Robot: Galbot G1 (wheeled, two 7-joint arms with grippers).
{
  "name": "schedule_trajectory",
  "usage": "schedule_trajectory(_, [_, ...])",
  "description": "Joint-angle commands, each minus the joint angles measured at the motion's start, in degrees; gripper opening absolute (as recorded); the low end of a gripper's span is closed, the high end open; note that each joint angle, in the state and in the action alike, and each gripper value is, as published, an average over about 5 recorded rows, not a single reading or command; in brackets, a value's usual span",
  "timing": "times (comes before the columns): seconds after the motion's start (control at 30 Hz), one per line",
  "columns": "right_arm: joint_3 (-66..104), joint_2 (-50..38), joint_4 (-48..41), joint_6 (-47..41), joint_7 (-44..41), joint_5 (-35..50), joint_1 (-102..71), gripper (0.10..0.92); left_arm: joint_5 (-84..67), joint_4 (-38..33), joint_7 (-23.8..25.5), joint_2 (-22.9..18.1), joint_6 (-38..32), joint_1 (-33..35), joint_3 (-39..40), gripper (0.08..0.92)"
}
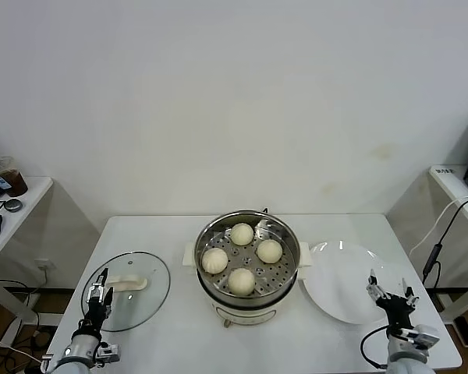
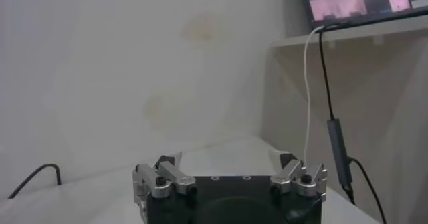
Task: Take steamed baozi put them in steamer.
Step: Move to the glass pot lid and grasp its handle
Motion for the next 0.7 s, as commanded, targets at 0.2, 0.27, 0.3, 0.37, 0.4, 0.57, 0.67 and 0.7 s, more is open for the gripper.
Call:
schedule_trajectory(0.2, [-0.2, 0.6, -2.0, 0.8, 0.2, -0.9, 0.1, 0.823, -0.2, 3.2, 0.5, -0.1, 2.5, -4.2, 1.5, 0.823])
schedule_trajectory(0.27, [-0.2, 0.7, -2.1, 0.9, 0.2, -1.1, 0.1, 0.823, 0.0, 3.5, 0.8, -0.3, 2.7, -4.9, 1.7, 0.823])
schedule_trajectory(0.3, [-0.2, 0.7, -2.2, 1.0, 0.2, -1.2, 0.0, 0.823, 0.2, 3.7, 1.0, -0.4, 2.8, -5.4, 1.8, 0.823])
schedule_trajectory(0.37, [-0.2, 0.9, -2.3, 1.1, 0.2, -1.4, 0.0, 0.823, 0.6, 4.5, 1.1, -0.7, 2.9, -6.4, 2.2, 0.823])
schedule_trajectory(0.4, [-0.2, 1.0, -2.3, 1.1, 0.2, -1.6, 0.0, 0.823, 0.7, 4.9, 1.1, -0.8, 3.0, -6.9, 2.3, 0.823])
schedule_trajectory(0.57, [0.0, 1.2, -2.3, 1.3, 0.2, -1.9, -0.3, 0.823, 0.2, 6.4, 0.1, -0.9, 2.7, -8.6, 2.9, 0.823])
schedule_trajectory(0.67, [0.1, 1.4, -2.4, 1.5, 0.3, -2.2, -0.5, 0.823, -0.3, 6.7, -0.1, -1.0, 2.7, -9.4, 3.2, 0.823])
schedule_trajectory(0.7, [0.1, 1.4, -2.4, 1.5, 0.3, -2.4, -0.6, 0.823, -0.3, 6.9, -0.1, -1.0, 2.7, -9.7, 3.4, 0.823])
